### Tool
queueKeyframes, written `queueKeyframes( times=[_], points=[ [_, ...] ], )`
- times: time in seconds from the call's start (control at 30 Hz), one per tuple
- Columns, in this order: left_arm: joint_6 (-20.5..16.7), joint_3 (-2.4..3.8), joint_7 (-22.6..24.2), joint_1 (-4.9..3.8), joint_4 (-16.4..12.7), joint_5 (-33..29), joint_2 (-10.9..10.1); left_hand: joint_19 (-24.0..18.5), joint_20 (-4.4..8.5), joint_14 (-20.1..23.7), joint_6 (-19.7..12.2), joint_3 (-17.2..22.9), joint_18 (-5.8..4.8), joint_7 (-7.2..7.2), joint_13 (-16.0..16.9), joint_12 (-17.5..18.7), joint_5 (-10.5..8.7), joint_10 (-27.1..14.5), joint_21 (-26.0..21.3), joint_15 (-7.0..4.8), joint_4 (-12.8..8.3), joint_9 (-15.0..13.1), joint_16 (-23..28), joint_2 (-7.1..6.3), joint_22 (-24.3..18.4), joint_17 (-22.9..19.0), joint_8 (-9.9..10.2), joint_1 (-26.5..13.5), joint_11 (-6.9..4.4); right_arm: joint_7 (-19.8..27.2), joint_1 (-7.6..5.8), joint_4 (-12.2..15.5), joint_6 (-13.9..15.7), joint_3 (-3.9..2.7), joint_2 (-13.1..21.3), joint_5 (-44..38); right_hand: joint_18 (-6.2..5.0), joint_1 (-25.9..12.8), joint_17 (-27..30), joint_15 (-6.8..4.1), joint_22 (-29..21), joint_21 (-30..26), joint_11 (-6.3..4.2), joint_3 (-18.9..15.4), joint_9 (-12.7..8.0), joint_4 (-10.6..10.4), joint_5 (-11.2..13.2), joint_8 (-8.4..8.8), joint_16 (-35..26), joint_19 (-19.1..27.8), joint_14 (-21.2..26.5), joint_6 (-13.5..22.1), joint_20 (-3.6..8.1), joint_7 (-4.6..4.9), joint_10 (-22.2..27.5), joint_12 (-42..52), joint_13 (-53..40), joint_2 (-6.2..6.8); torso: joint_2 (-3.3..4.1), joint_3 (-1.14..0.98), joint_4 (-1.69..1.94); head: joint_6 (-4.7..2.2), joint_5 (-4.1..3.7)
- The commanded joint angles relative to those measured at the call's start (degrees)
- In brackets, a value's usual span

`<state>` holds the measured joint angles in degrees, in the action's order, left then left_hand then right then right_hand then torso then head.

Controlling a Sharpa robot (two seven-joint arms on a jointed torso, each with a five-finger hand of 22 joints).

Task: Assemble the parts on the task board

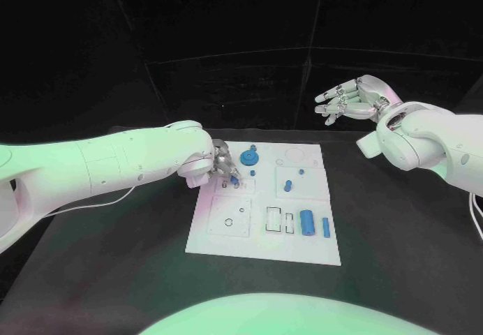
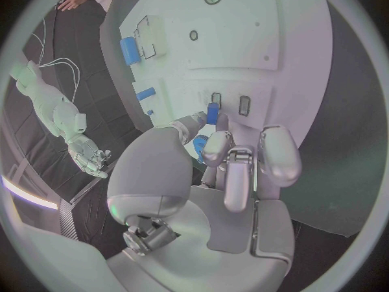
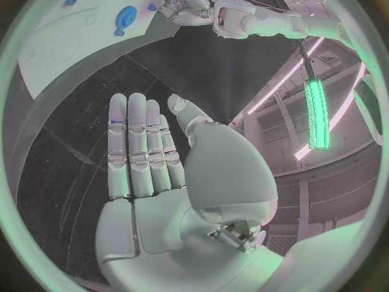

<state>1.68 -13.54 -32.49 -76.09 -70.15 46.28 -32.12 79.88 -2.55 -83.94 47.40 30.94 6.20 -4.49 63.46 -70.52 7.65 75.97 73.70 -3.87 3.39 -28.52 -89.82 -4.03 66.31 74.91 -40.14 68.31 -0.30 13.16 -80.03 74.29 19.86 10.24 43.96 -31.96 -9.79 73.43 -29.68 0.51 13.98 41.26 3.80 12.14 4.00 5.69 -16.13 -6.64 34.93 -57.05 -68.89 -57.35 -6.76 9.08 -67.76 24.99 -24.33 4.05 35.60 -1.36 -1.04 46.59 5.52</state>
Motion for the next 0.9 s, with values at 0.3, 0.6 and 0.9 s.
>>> queueKeyframes(
  times=[0.3,0.6,0.9],
  points=[
    [2.20,0.01,-0.93,-0.01,-0.46,1.27,-0.06,0.19,0.10,-6.06,0.09,7.77,-0.96,0.54,0.06,-0.15,0.25,0.50,0.21,0.04,-7.25,-1.89,-0.18,0.22,0.09,15.09,-0.28,-0.09,-0.16,0.10,-0.13,-0.04,0.56,-0.03,-0.08,0.02,-0.64,-0.27,0.13,0.32,-0.14,-0.19,0.37,0.03,-0.06,-0.34,-0.14,0.24,-0.43,0.06,0.13,0.65,-0.49,0.05,0.11,-0.33,0.13,-0.09,0.00,-0.05,-0.05,0.00,0.00],
    [1.91,0.01,-0.76,0.25,-0.03,1.30,0.38,0.18,0.11,-6.06,0.10,8.00,-0.95,0.54,-0.06,-0.07,0.25,0.46,0.19,0.03,-7.28,-1.96,-0.18,0.16,0.06,15.09,-0.36,-0.16,-0.17,0.10,-0.13,-0.08,0.56,-0.03,-0.21,0.02,-0.64,-0.26,0.14,0.32,-0.15,-0.21,0.37,0.03,-0.06,-0.34,-0.14,0.24,-0.45,0.06,0.13,0.67,-0.49,0.05,0.11,-0.34,0.15,-0.09,-0.07,-0.07,0.03,0.02,0.24],
    [1.56,0.01,-0.68,0.40,0.06,1.30,0.59,0.17,0.11,-6.06,0.10,8.12,-0.95,0.54,-0.08,-0.05,0.24,0.47,0.16,0.03,-7.27,-2.00,-0.18,0.14,0.04,15.09,-0.41,-0.23,-0.17,0.15,-0.13,-0.09,0.46,-0.03,-0.31,0.02,-0.65,-0.11,0.28,0.34,-0.23,-0.36,0.39,0.12,-0.04,-0.38,-0.37,0.24,-0.54,0.01,0.15,0.77,-0.51,0.09,0.13,-0.42,0.29,-0.24,-0.05,-0.05,-0.03,-0.20,0.25]
  ],
)
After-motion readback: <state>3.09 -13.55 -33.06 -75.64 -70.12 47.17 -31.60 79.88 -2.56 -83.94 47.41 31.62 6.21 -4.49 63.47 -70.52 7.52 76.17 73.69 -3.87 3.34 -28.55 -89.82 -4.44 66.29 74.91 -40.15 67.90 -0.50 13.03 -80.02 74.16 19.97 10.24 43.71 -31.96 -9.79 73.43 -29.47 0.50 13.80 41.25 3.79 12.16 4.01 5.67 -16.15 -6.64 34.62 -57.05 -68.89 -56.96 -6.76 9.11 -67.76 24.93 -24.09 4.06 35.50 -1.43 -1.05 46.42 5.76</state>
